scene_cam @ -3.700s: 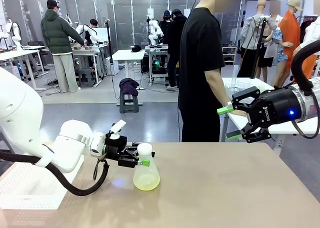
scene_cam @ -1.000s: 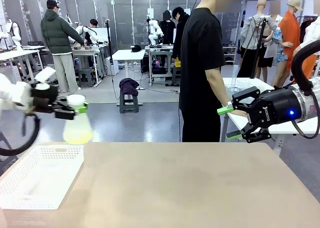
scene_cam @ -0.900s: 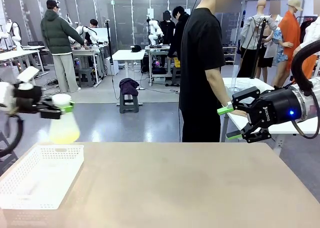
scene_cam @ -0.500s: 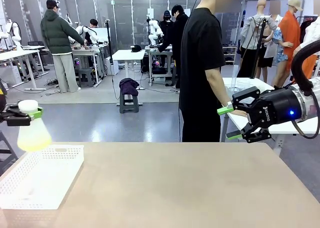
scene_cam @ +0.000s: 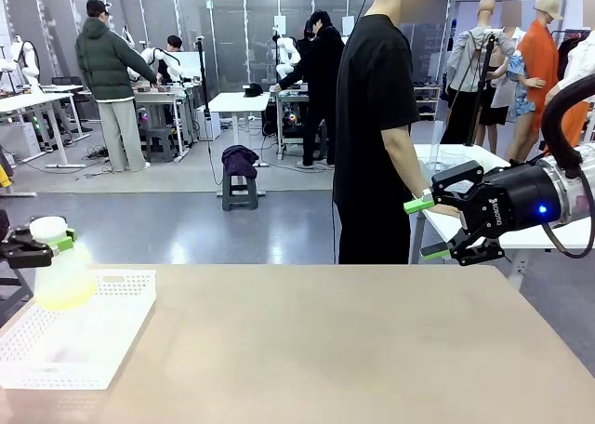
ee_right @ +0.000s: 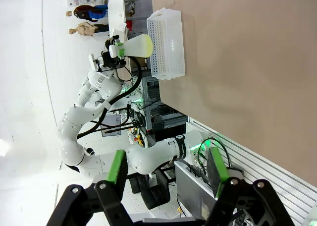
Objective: Prepare the solutions needed for the experiment.
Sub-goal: When the human places the Big flask in the center of the table, pick up the Big flask and place it in the left Organizing basket.
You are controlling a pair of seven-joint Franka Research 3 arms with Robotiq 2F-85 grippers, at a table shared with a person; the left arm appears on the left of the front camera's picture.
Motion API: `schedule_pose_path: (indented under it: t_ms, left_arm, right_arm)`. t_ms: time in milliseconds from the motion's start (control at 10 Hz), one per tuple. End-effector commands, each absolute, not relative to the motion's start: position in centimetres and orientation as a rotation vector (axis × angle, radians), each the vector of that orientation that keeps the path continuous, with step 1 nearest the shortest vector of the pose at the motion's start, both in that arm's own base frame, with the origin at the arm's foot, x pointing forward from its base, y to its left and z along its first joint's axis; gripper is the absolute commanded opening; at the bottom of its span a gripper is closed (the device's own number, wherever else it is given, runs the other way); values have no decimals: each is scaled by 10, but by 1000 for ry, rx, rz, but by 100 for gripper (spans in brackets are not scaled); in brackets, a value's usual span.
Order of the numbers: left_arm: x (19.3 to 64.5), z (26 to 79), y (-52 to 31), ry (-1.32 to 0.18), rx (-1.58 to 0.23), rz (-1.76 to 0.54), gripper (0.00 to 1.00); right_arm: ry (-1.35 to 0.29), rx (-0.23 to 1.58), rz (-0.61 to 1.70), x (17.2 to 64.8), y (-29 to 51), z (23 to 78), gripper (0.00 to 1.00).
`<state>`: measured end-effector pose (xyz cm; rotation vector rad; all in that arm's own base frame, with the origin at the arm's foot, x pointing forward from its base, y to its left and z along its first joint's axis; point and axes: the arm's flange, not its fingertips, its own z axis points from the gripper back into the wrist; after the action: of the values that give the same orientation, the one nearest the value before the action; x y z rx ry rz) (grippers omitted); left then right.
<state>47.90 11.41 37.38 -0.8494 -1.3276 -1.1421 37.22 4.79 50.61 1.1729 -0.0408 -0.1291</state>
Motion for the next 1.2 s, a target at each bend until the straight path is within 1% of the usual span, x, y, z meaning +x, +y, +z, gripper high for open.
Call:
schedule_pose_path:
  t_ms: [0, 700, 900, 1100]
  left_arm:
    - [476, 359, 118, -1346, -914, -1150, 0]
    - [473, 292, 105, -1334, -995, -1100, 0]
    - [473, 280, 103, -1309, -946, -1111, 0]
    - [472, 274, 102, -1312, -952, -1110, 0]
  right_arm:
    - [-42, 1184, -121, 372, 49, 507, 81]
    - [-42, 1184, -121, 372, 49, 507, 81]
    - [-42, 1184, -121, 372, 49, 507, 81]
    - [-42, 1184, -121, 372, 49, 507, 81]
